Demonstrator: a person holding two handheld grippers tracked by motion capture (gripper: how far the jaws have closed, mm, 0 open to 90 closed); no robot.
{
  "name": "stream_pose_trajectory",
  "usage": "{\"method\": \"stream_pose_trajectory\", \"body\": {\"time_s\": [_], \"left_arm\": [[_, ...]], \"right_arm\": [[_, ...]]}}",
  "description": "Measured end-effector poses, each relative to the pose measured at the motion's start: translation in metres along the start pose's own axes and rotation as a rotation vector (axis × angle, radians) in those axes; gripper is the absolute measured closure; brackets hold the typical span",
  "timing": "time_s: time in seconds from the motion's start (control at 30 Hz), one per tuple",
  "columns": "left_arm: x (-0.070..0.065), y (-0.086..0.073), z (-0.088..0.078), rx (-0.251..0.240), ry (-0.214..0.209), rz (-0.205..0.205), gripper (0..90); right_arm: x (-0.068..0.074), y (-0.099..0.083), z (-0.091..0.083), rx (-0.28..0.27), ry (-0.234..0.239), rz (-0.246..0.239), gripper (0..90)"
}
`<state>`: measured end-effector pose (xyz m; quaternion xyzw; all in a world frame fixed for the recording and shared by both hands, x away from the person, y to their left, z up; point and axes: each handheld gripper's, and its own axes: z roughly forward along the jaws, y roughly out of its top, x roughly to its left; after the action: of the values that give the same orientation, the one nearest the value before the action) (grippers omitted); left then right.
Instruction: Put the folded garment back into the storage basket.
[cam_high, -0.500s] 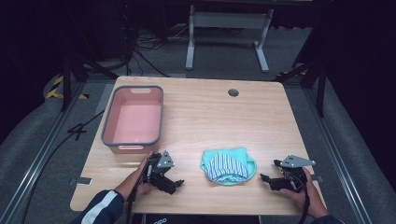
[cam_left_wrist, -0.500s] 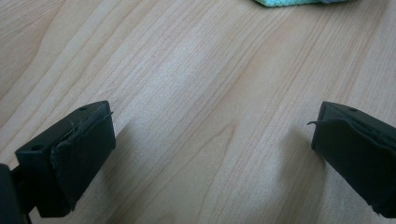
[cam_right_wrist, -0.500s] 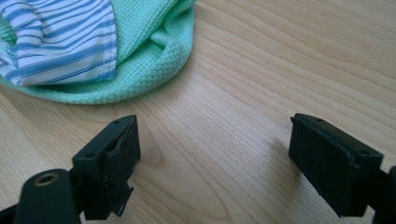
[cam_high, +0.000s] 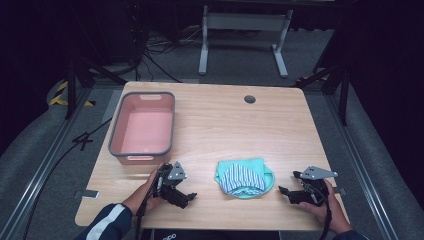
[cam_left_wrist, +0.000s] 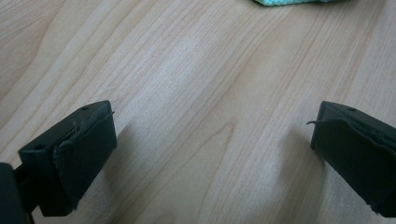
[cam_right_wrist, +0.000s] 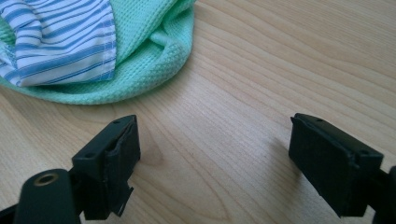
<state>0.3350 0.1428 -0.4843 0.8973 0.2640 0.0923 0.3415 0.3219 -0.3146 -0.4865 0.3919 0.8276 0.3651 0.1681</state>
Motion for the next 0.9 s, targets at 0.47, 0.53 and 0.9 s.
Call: {"method": "stream_pose_trajectory", "body": {"time_s": [0.47,0.53,0.9], "left_arm": [[-0.002,0.023,-0.002,0.002,0.019,0.004,20.0],[-0.003,0.027,0.000,-0.001,0.025,0.000,20.3],[-0.003,0.070,0.023,-0.037,0.034,0.000,23.7]], "right_arm": [[0.005,0.018,-0.006,-0.008,0.023,0.002,28.8],[0.006,0.021,-0.007,-0.011,0.024,-0.001,30.2],[0.019,0.059,0.015,0.009,0.037,-0.057,39.5]]}}
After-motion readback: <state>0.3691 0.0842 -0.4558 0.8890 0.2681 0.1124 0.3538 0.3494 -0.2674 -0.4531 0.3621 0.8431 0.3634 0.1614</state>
